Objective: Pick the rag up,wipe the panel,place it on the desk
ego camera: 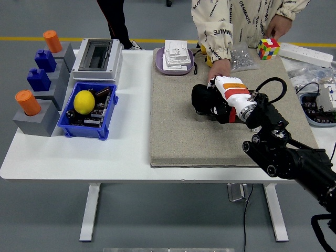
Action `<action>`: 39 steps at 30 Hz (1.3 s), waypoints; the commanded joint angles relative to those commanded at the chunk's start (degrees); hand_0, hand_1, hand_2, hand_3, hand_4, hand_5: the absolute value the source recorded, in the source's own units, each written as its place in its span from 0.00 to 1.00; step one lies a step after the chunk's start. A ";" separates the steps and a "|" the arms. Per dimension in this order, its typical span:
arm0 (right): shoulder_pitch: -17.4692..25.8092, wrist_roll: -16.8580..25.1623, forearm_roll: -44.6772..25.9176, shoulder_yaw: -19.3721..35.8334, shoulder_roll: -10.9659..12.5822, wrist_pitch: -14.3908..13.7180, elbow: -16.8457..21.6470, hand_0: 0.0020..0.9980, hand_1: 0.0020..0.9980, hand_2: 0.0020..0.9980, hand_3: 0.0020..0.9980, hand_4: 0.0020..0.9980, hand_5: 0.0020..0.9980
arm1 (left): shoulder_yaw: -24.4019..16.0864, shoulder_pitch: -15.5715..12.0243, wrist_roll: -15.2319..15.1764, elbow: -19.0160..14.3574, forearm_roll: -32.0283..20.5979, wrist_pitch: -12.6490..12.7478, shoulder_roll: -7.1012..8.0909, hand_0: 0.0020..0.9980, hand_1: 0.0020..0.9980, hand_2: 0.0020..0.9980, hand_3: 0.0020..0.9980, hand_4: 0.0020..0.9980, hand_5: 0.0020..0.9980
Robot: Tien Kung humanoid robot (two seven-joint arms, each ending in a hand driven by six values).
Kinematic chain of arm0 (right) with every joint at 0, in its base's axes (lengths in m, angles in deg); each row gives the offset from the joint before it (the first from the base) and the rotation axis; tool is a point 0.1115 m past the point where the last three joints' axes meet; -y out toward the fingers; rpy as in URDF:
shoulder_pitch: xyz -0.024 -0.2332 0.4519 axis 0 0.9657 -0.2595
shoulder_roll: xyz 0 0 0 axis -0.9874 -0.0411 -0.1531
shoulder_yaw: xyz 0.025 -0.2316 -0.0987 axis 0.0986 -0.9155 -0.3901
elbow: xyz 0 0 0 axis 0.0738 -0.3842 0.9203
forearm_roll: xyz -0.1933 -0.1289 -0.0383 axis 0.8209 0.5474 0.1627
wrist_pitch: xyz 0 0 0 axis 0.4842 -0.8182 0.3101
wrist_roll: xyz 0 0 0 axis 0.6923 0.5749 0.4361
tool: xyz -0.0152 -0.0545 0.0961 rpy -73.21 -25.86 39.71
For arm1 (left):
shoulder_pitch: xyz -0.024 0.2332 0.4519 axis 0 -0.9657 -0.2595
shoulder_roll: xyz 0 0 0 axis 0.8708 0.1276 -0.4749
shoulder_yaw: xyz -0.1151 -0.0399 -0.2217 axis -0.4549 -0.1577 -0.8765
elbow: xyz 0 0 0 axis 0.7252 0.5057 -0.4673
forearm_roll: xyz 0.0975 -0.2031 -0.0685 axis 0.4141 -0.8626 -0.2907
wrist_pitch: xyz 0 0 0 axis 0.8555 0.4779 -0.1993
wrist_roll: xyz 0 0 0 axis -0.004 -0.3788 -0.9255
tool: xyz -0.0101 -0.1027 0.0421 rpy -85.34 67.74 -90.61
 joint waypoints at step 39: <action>-2.15 0.05 -1.15 -5.10 0.00 -0.09 0.97 0.20 0.32 0.39 0.39 0.98 0.01 | -0.39 0.23 0.10 0.00 0.20 0.02 -0.09 0.64 0.69 0.73 0.56 0.60 0.47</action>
